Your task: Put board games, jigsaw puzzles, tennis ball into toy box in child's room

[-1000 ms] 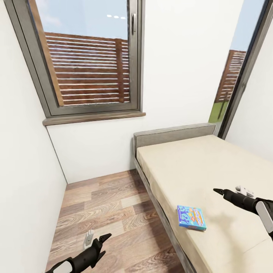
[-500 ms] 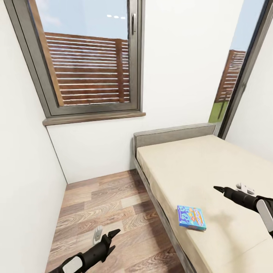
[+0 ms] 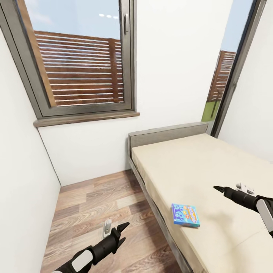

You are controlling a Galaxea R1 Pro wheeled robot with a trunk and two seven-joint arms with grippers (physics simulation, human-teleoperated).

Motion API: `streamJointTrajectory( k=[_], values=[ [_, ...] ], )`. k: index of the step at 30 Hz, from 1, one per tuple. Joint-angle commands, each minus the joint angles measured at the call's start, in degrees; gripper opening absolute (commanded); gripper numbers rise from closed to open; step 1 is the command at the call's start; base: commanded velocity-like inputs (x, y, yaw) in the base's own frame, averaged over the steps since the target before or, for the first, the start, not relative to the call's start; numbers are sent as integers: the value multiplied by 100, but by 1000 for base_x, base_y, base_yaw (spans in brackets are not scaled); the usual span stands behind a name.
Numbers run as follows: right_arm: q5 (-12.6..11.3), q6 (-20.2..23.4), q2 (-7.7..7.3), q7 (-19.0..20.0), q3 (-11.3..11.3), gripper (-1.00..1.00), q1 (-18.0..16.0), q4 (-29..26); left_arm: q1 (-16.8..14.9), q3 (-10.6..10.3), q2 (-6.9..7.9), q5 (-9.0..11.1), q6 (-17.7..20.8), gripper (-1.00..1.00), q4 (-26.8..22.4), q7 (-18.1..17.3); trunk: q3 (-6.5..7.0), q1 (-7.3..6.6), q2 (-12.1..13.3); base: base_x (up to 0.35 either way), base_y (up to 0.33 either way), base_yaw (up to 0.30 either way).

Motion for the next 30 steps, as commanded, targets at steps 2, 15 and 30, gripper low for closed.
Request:
streamJointTrajectory(
  k=[2, 15, 30],
  values=[
    [-5, 36, 1, 17, -15, 100, -4, -6, -6, -24, -87, 59, 44, 100, -34, -13, -5, -1, -2, 0, 0, -232],
    [-5, 38, 1, 18, -15, 100, 0, -46, -6, -9, -238, 59, 36, 100, -100, 176, -5, -1, -2, 0, 0, -262],
    [-5, 38, 1, 18, -13, 100, 2, -66, -6, 27, -226, 58, -311, 100, -108, 250, -5, -1, -2, 0, 0, -247]
  ],
)
